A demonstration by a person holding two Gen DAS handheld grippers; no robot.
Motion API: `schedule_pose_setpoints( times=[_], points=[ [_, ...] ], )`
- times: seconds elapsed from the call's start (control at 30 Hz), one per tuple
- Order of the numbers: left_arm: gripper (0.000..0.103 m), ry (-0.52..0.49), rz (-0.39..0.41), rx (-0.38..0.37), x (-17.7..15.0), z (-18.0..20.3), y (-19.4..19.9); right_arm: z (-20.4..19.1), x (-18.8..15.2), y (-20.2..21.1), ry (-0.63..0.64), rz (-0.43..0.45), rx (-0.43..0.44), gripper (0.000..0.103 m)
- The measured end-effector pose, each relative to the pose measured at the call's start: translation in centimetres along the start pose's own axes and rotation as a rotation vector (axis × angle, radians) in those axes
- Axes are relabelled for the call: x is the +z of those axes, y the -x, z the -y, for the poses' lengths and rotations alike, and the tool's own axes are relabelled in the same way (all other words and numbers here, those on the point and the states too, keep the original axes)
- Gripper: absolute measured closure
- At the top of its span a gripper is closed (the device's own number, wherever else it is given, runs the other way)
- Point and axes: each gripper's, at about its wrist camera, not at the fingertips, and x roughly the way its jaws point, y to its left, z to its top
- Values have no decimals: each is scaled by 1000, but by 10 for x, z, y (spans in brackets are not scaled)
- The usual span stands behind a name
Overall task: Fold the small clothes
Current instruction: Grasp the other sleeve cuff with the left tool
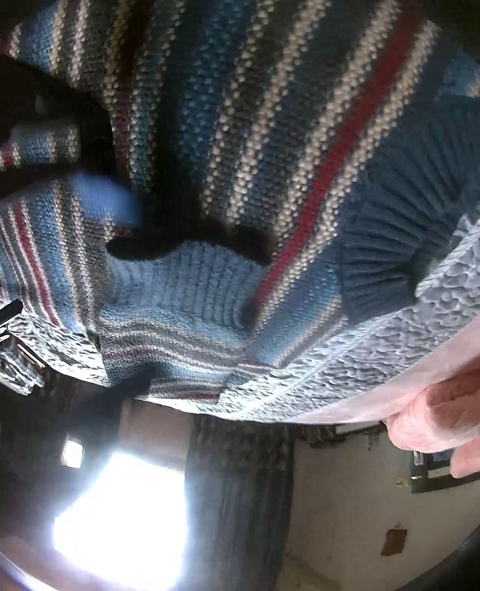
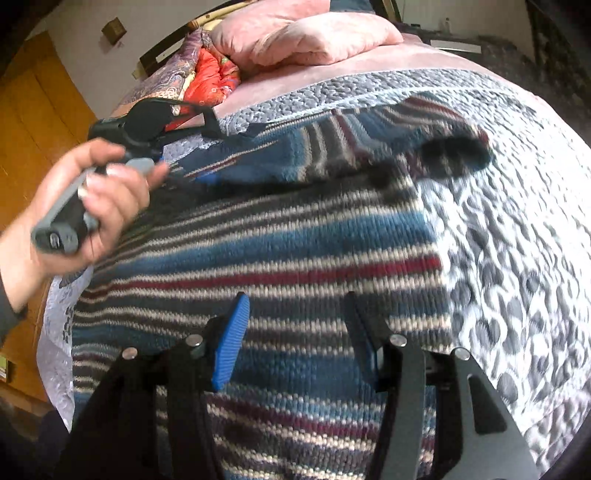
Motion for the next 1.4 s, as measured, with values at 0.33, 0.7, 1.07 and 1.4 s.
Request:
schedule_pose_setpoints(
  times=[0.33,0.7,1.07,1.4],
  points=[
    [96,-201,45,2,4,58,53,9,-24,-7,-15,4,-2,51],
    [96,-374,203,47,26,82,216,14,-23,-6,-26,15,4,51],
    [96,-274,212,173,44,-14,228,13,-24,-9,-28,10,2,51],
    [91,-158,184,413,50,-114,188,13,-23,-10,-22,4,1,51]
  ],
)
